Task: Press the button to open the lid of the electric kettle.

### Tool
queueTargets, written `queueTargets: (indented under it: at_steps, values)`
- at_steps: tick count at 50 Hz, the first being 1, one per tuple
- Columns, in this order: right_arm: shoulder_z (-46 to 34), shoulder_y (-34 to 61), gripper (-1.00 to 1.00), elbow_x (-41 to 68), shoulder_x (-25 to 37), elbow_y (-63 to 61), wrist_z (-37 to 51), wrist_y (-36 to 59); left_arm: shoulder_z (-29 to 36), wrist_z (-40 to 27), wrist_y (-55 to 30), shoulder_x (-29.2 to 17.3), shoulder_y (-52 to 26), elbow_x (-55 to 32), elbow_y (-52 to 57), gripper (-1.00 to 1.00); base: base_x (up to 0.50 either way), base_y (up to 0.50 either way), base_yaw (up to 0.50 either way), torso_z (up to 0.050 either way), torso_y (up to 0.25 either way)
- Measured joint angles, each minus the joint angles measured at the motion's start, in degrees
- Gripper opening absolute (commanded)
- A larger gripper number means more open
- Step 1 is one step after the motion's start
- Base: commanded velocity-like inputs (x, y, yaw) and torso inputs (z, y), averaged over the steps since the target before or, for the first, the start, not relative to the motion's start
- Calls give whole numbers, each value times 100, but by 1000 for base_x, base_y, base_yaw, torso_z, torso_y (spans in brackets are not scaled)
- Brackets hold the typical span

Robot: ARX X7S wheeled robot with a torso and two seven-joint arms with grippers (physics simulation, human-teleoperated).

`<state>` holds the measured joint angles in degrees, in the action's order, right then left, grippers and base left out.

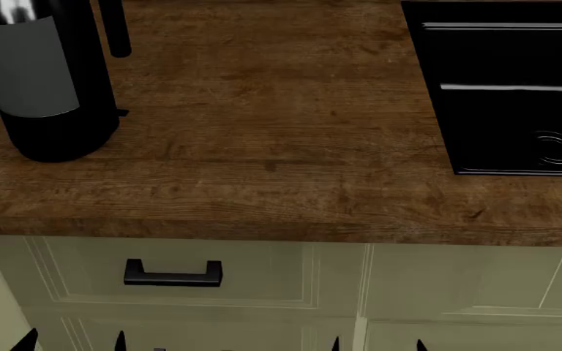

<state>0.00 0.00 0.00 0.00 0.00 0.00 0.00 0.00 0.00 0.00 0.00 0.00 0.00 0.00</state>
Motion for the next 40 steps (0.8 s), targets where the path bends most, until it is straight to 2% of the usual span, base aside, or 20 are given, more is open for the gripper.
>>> queueTargets:
  at_steps: [14, 22, 28, 35, 40]
  values:
    - [-321, 17, 100, 235, 266, -8, 487, -45, 178, -223, 55, -161, -13, -212, -14, 100, 0, 0, 0, 0, 0]
    - [-383, -20, 100, 250, 399, -538, 715, 135, 154, -327, -13, -272, -70, -498, 267, 100, 0, 0, 0, 47, 0]
    - [-284, 198, 100, 335, 553, -1631, 869, 865, 42, -549, -297, -402, -351, -593, 990, 100, 0, 0, 0, 50, 0]
    - [433, 1106, 100, 980, 877, -3459, 990, 2644, -466, -905, -1176, -664, -1146, -944, 2176, 100, 0, 0, 0, 50, 0]
    - [803, 1493, 100, 1329, 1016, -4313, 1030, 3477, -743, -1086, -1529, -799, -1487, -1103, 2696, 100, 0, 0, 0, 50, 0]
